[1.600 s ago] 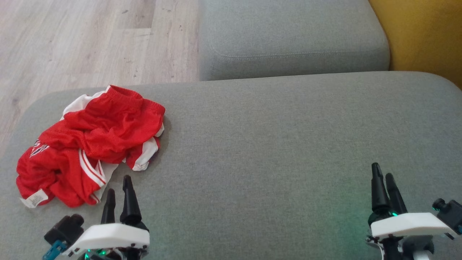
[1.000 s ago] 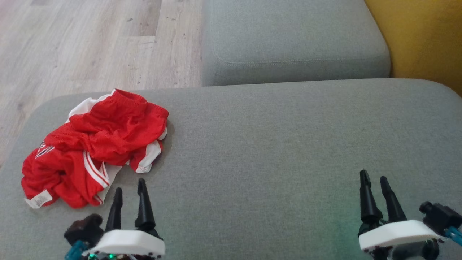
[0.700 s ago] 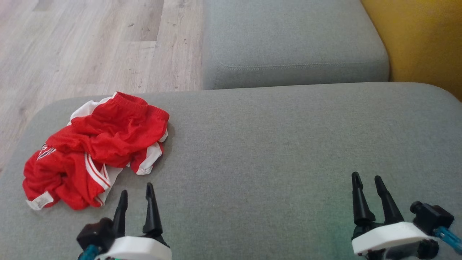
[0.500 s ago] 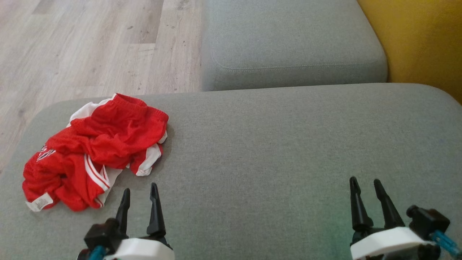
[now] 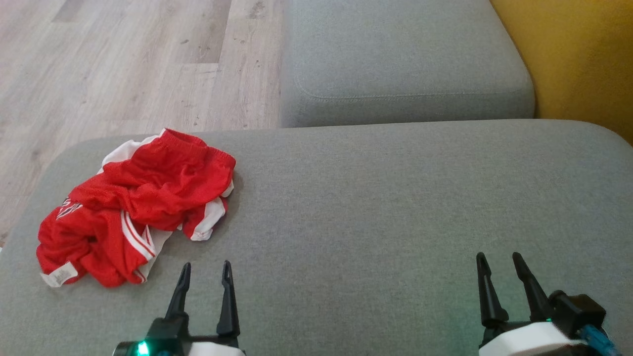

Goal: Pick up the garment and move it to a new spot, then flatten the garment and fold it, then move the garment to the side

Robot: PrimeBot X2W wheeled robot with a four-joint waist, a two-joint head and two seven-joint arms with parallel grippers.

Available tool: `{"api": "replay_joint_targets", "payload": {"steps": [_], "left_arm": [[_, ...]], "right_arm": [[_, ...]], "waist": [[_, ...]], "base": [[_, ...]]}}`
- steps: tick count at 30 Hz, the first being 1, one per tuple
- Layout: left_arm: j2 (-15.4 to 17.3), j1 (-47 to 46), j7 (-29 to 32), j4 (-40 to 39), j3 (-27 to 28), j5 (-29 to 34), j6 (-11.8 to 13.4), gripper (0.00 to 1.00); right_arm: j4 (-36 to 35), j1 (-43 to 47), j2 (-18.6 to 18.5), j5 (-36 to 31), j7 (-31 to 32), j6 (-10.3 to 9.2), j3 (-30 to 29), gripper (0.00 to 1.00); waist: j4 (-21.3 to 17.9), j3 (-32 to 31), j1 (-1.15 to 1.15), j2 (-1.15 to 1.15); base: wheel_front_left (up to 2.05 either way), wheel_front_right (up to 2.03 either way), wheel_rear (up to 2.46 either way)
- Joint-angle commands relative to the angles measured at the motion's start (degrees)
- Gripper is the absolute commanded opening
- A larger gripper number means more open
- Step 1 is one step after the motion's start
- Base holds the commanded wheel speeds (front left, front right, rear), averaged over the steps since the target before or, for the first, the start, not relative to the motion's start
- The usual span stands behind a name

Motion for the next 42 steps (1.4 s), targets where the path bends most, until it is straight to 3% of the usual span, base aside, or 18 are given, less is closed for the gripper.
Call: {"api": "replay_joint_targets", "payload": {"steps": [1,17,42], "left_arm": [[0.3,-2.0,-1.0,-1.9,1.1,2.1,0.8,1.00],[0.3,-0.9,-3.7,-1.7,-0.9,14.0,2.0,1.00],[0.0,-2.0,-3.7,0.6,-0.1,14.4,1.2,1.00]], "right_arm": [[-1.8,-1.5,-0.5,-2.0,-1.1,0.24,1.0,1.00],[-2.6,-0.3,-0.6,-12.9,-3.8,0.26,1.8,1.00],[-1.6,-0.3,-0.6,-12.0,-3.8,0.26,0.1,1.00]], "waist": [[0.1,0.0,0.01,0.00],[0.0,-1.2,0.01,0.00],[1.7,-0.7,0.01,0.00]], "base": [[0.00,0.00,0.00],[0.00,0.00,0.00],[0.00,0.00,0.00]]}}
